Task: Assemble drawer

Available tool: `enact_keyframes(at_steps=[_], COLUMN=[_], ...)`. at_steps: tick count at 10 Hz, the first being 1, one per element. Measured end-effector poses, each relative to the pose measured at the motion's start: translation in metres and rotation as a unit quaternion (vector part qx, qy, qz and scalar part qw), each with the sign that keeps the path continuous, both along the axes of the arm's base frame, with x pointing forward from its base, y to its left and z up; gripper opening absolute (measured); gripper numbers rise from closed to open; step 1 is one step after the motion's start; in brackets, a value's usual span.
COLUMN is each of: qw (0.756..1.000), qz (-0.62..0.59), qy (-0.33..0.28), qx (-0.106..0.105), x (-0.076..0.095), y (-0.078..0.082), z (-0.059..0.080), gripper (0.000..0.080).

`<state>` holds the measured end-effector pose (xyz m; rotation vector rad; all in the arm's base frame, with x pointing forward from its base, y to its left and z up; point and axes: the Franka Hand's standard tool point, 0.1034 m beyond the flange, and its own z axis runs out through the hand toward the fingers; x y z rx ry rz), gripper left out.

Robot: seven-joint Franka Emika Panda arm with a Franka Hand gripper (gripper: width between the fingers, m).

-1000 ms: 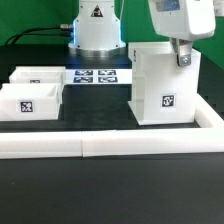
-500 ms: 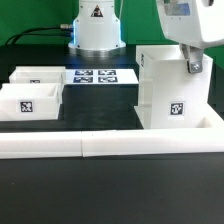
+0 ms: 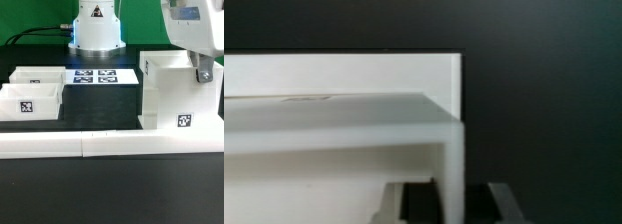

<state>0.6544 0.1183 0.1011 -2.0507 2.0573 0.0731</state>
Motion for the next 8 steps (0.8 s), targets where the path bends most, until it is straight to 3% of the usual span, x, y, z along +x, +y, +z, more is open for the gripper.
enact_keyframes(at_steps=[1,2,3,4,6,7,8], qw=[1.0,1.0,1.0,1.0,1.0,1.0,1.0], qz=[0.001,0.003,0.005,0.006,0.007,0.007,0.008], qy=[0.0,-0.001,-0.001,-0.001,-0.003,-0.004,-0.004], qx=[0.0,-0.001,-0.001,-0.001,-0.001,-0.001,-0.001], x=[0.0,-0.0002,-0.0004,-0.0005,0.0005,0.0007,0.0008], y=[-0.0002,0.0,0.0007,0.0008,0.0012,0.0013,0.0014], z=[0.0001,-0.0003,-0.0005,-0.0005,0.0006,0.0009,0.001], gripper=[0.0044,0.0117,0.0254,0.0254,0.0587,0.0587,0.0641])
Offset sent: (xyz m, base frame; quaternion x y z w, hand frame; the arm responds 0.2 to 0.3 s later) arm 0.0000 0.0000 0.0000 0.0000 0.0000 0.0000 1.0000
